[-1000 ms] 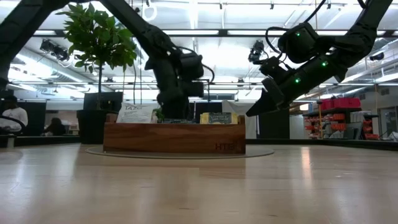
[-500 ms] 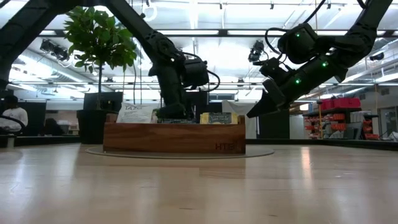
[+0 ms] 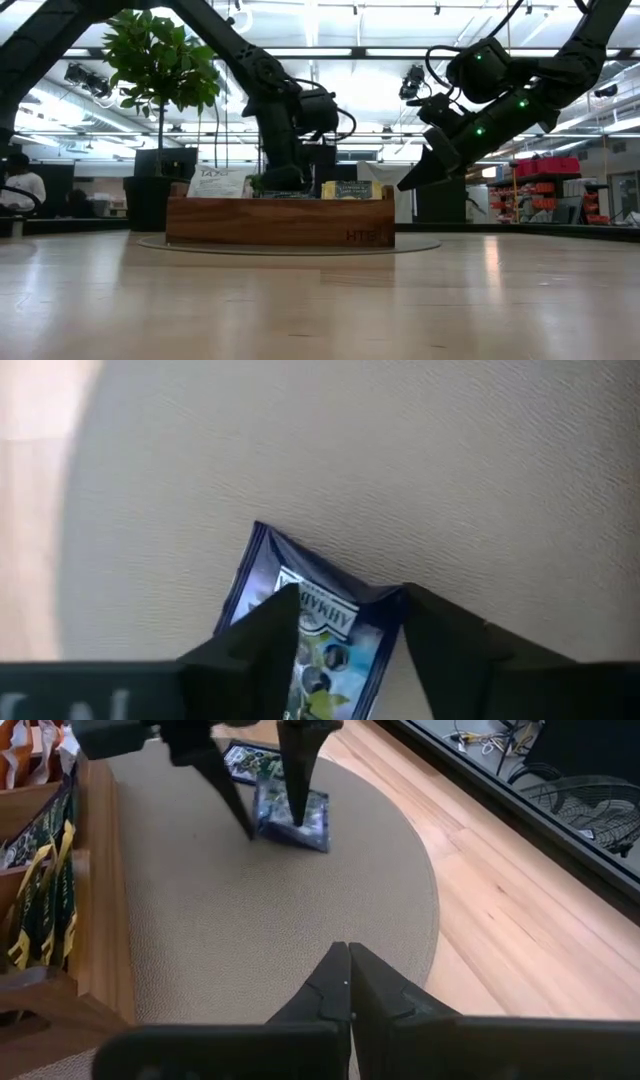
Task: Pick & Place Tea
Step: Put the right purple tea bag into the middle compartment of the wooden organizer
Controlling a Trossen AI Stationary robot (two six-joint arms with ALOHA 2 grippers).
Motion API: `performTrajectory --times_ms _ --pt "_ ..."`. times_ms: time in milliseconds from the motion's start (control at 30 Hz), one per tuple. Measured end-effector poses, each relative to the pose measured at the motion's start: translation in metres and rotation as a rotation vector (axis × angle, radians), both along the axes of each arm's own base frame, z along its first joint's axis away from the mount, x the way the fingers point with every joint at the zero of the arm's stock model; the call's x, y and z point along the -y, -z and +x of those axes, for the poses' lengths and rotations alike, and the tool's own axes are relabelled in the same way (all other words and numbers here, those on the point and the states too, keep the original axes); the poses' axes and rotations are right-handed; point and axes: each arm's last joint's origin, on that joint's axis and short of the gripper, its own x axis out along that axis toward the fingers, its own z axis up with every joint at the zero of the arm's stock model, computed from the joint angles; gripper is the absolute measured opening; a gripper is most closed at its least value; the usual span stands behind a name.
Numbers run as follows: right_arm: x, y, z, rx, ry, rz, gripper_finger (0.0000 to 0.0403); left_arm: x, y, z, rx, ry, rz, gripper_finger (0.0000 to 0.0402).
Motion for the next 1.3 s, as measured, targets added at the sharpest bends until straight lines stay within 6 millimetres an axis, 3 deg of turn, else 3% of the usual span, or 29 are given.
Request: performTrajectory --times_ms 467,767,967,1133,1300 --pt "0.000 0.001 -0.001 -0.010 0.002 0.005 0.0007 0.005 -0.004 0.006 -0.017 0.041 0.098 0.0012" --pt "0.000 0.002 -0.001 -0.015 0.006 0.011 0.0009 0.011 -0.008 0.007 -0.063 0.057 0.204 0.0004" --pt "0.000 0.001 -0.001 -0.003 0.015 0.019 0.0019 0.019 -0.034 0.006 -0.022 0.067 0.291 0.0002" --pt "0.000 0.000 0.000 0.006 0.014 0.018 0.0024 0.041 -0.059 0.007 0.041 0.099 0.325 0.0001" --pt "0.002 -0.002 0.000 0.027 0.015 0.016 0.0025 0.076 -0.067 0.013 0.052 0.170 0.381 0.0001"
